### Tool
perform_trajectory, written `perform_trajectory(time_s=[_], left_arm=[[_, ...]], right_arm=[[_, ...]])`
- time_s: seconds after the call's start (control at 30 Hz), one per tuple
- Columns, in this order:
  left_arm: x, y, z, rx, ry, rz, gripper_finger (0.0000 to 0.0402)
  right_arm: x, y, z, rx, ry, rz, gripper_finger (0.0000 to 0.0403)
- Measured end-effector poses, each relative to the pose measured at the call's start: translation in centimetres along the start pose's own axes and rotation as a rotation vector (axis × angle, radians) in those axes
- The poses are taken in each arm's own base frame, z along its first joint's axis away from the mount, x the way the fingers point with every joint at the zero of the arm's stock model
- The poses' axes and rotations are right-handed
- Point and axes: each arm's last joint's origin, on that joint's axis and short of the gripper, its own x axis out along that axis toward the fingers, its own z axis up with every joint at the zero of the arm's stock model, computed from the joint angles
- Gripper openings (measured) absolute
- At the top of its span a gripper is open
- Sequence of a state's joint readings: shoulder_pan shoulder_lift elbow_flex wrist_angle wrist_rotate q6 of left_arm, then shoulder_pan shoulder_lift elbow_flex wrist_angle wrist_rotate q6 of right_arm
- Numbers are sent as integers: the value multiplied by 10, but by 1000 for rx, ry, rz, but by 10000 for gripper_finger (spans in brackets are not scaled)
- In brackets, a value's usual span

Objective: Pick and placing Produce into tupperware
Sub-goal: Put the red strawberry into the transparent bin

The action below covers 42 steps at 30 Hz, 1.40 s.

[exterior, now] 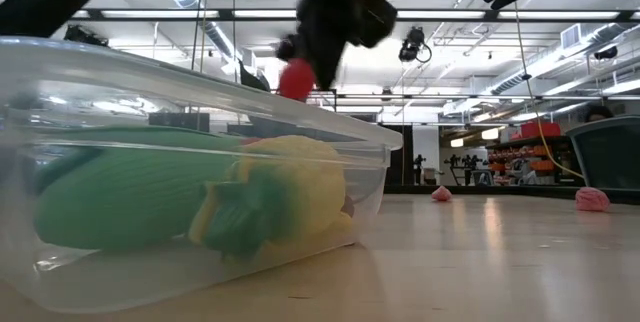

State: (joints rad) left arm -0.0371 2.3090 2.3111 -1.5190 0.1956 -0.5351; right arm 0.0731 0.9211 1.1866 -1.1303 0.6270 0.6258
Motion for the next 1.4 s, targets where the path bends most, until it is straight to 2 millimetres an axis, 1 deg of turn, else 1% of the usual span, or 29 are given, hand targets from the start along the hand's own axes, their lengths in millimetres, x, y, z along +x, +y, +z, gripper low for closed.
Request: perform_trajectory(time_s=[0.07,0.17,0.27,0.33,0.5,0.67,0.83,0.97,1.07,1.2,1.3,1.4], left_arm=[[1,-20,-17,-32,23,11,3],[9,-52,-38,-63,32,-3,3],[15,-73,-57,-153,51,1,4],[18,-78,-63,-212,68,14,3],[21,-90,-71,-332,105,-33,7],[23,-103,-76,-338,78,-87,3],[29,-112,-82,-316,76,-81,6],[33,-124,-97,-317,47,-53,4],[36,-137,-113,-322,24,-37,6],[46,-155,-135,-350,-33,-6,3],[55,-164,-148,-385,-99,24,5],[66,-170,-153,-425,-145,51,4]], right_arm=[[0,0,0,0,0,0,153],[0,0,0,-1,1,0,153],[0,0,0,-1,1,0,153],[0,0,0,-2,1,-1,153],[0,0,0,-36,1,-1,153],[0,-1,0,-51,1,-7,153],[0,-1,0,-47,1,-7,153],[1,-1,0,-22,2,-7,153],[1,-1,0,5,2,-7,153],[0,-1,0,31,5,-6,153],[0,0,-1,50,26,18,153],[0,1,-2,55,61,64,153]])
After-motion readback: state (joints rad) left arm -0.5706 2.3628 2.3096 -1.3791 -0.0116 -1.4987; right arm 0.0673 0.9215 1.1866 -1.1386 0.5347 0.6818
